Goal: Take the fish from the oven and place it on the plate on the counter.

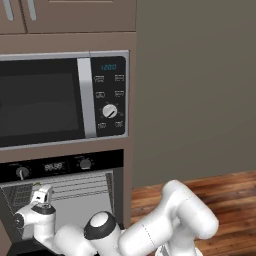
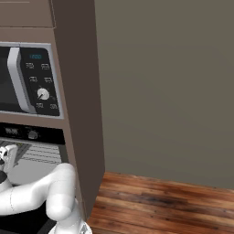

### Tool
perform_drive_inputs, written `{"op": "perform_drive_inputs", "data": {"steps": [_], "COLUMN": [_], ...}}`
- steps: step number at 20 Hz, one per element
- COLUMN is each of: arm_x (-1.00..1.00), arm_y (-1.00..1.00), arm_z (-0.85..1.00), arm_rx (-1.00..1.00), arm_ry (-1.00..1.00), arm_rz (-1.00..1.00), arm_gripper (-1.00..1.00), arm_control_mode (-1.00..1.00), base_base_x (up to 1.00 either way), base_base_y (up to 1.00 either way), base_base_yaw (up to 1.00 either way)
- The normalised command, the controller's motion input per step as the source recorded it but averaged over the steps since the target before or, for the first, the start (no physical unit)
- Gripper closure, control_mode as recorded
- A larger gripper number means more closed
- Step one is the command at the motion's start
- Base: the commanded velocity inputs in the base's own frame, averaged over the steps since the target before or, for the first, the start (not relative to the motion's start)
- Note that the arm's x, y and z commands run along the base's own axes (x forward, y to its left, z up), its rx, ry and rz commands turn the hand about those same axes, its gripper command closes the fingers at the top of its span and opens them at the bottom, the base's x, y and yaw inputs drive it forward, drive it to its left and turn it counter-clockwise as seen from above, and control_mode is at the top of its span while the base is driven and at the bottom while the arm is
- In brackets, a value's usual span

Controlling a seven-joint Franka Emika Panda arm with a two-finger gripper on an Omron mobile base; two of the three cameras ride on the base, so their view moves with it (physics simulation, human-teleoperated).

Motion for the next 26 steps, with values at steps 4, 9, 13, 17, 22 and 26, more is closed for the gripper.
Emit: {"op": "perform_drive_inputs", "data": {"steps": [4,9,13,17,22,26], "arm_x": [0.00,-0.02,0.00,0.00,0.00,0.00], "arm_y": [-0.20,-0.20,-0.12,-0.08,-0.02,0.00], "arm_z": [-0.43,-0.60,-0.81,-0.97,-1.00,-1.00], "arm_rx": [0.00,0.00,0.00,-0.01,0.00,0.00], "arm_ry": [0.00,0.00,-0.03,-0.08,-0.18,-0.26], "arm_rz": [0.00,0.00,0.00,0.00,0.00,0.00], "arm_gripper": [-1.00,-1.00,-1.00,-1.00,-1.00,-1.00], "arm_control_mode": [-1.00,-1.00,-1.00,-1.00,-1.00,-1.00], "base_base_x": [0.00,0.00,0.00,0.00,0.00,0.00], "base_base_y": [0.00,0.00,0.00,0.00,0.00,0.00], "base_base_yaw": [0.00,0.00,0.00,0.00,0.00,0.00]}}
